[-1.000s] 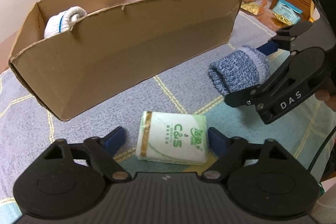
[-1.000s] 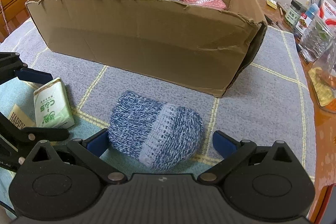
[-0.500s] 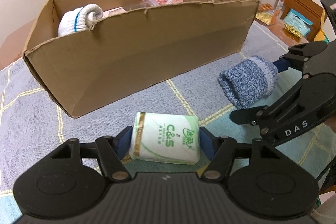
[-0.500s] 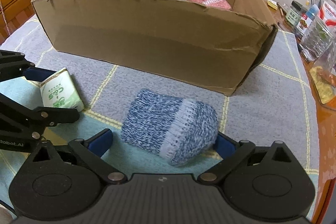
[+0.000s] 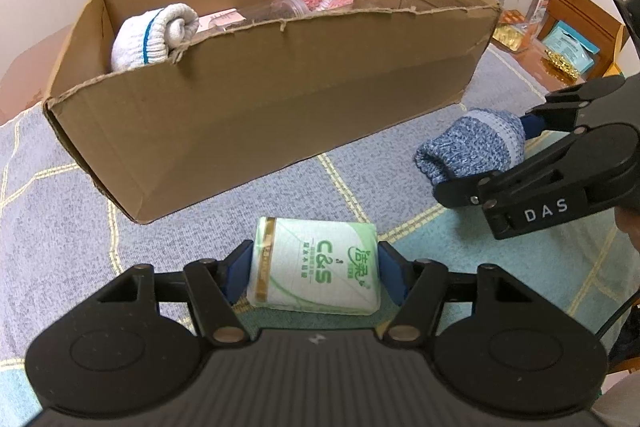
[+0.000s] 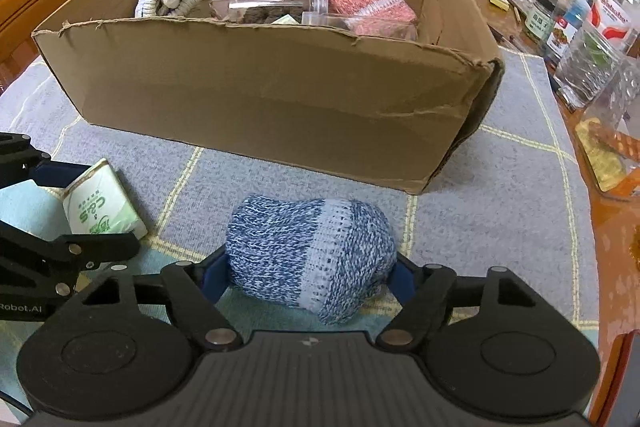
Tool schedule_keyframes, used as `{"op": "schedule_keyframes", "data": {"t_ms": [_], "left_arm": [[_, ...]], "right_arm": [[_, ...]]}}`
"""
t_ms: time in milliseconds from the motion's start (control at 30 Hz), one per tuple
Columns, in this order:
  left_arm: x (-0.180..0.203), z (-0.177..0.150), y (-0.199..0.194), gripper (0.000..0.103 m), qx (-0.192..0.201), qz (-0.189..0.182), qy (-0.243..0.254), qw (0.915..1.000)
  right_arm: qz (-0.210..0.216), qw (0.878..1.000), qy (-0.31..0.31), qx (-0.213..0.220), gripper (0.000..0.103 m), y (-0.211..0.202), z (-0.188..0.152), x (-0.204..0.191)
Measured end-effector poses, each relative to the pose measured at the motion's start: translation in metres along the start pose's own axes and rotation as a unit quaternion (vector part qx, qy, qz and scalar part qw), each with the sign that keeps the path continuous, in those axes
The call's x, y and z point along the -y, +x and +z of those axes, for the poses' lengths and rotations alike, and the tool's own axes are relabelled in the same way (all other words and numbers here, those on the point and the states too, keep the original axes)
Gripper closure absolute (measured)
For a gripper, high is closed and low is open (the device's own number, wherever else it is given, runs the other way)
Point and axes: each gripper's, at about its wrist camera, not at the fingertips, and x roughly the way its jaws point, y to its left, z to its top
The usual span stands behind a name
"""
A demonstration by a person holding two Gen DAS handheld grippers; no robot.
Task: Organize objects
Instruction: 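Carry the sock and tissue pack over the box and open both grippers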
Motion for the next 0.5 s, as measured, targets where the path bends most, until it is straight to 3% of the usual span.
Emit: {"op": "schedule_keyframes", "data": {"t_ms": [267,500], "left_arm": [[0.0,0.011,-0.027,0.039,-0.005,-0.014,0.014,0.9998],[-0.006,0.045,-0.073,0.039,0.019,-0.03,0.019,0.9992]], "right_arm": [[0.013,1.0,-0.01,-0.003,0.022,-0.031,0.005,0.003],[0.022,0.998,-0.04,0.039,0.022,-0.079,0.032,0.004]]}}
